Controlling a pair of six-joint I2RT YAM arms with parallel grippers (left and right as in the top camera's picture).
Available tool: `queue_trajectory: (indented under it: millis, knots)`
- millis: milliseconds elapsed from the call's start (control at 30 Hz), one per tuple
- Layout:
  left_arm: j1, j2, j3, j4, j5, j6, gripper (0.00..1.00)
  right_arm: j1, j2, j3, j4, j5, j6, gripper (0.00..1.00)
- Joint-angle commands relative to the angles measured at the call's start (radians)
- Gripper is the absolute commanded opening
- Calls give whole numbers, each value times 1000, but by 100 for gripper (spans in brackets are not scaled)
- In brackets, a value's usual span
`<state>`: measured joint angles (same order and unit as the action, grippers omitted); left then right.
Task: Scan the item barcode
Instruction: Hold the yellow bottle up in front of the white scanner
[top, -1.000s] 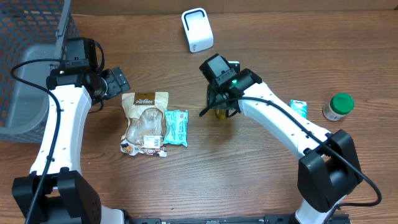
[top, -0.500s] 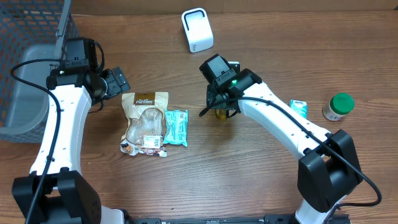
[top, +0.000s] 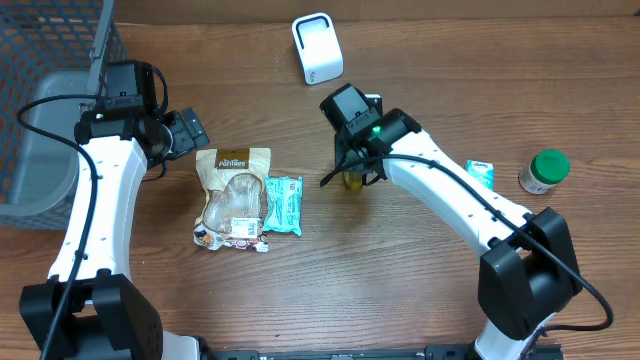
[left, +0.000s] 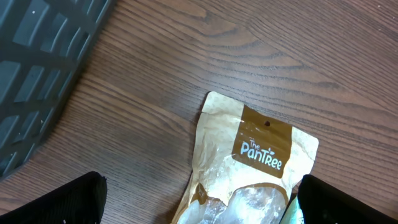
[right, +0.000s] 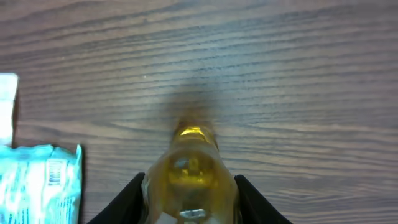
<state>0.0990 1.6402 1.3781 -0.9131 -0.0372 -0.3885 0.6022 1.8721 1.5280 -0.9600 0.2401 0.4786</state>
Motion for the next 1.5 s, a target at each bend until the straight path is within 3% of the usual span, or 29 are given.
queue_trajectory:
  millis: [0,167,300,433,600,733,1033,1233,1467]
  knots:
    - [-1,-11,12,1,5,8,100,-2,-19,207,-40,14,-157,25]
    - [-1,-11,12,2,5,8,99,-2,-19,493,-71,14,-341,21]
    - [-1,-11,12,2,5,8,100,-2,-19,587,-27,14,-426,12]
    - [-1,-11,12,1,5,8,99,-3,4,574,45,34,-561,11]
    - [-1,-11,12,1,5,8,100,-3,82,565,134,41,-868,15]
    - [-1,-11,12,1,5,8,99,-3,175,565,261,107,-1020,17]
    - [-1,-11,12,1,5,8,100,-11,377,565,609,287,-1224,17]
    - [-1,-11,12,2,5,8,99,-14,450,565,785,287,-1280,17]
    - [-1,-11,12,2,5,8,100,-14,504,565,901,290,-1453,16]
